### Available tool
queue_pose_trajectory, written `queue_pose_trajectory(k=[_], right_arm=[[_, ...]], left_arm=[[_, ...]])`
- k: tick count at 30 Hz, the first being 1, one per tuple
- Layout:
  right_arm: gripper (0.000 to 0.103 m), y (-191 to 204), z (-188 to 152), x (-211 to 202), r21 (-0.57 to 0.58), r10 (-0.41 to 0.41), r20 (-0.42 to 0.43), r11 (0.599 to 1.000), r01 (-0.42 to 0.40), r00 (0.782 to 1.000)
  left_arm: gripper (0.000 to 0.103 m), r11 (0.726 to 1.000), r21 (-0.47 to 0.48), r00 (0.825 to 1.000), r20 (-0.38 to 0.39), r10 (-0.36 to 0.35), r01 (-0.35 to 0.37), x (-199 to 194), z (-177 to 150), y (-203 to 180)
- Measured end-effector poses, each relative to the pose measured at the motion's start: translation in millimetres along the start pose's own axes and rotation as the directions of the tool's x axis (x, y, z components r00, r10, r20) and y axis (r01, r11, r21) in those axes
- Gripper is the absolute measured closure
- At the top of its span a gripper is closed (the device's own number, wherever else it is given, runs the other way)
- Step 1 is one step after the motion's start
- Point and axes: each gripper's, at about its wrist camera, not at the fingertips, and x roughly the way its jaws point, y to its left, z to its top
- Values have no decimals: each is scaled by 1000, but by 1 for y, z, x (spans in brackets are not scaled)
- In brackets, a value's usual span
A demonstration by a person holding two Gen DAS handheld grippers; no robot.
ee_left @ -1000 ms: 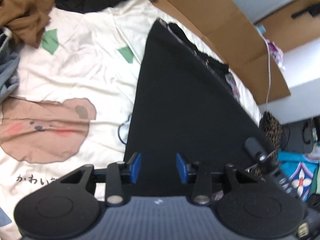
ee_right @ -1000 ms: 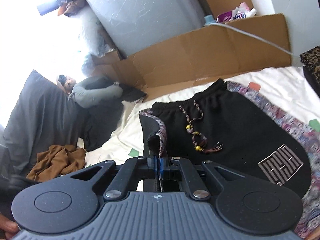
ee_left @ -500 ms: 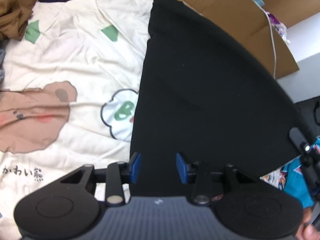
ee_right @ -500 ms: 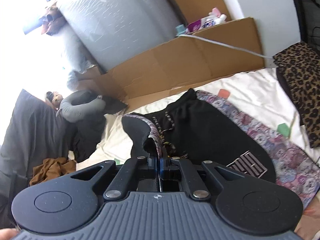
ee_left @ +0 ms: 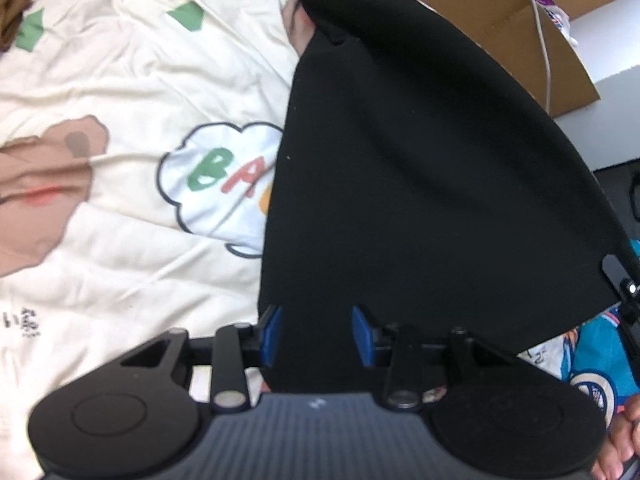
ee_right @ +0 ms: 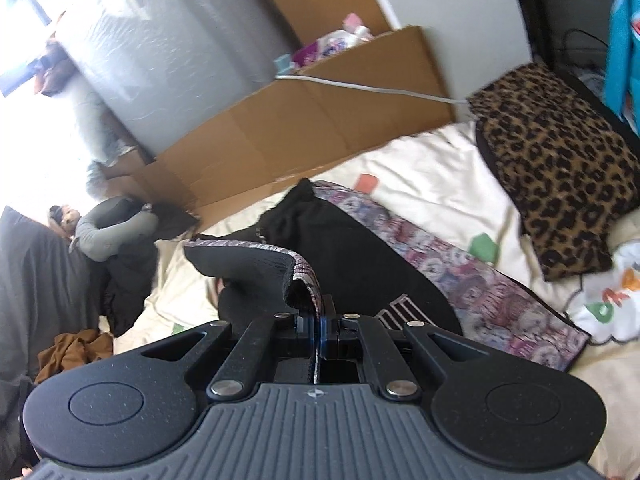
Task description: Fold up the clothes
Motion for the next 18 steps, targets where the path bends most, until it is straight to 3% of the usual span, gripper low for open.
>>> queue_pose_trajectory(k=[10,18], right_arm=[[102,-39,-5,5,89,-80,-6,993,80,997],[102,-76,-15,25,129,-156,-65,978,163,986]], left_arm=[[63,999,13,998,-57,-35,36,30,-8,12],[63,995,52,988,-136,-74,81,56,-21,29]])
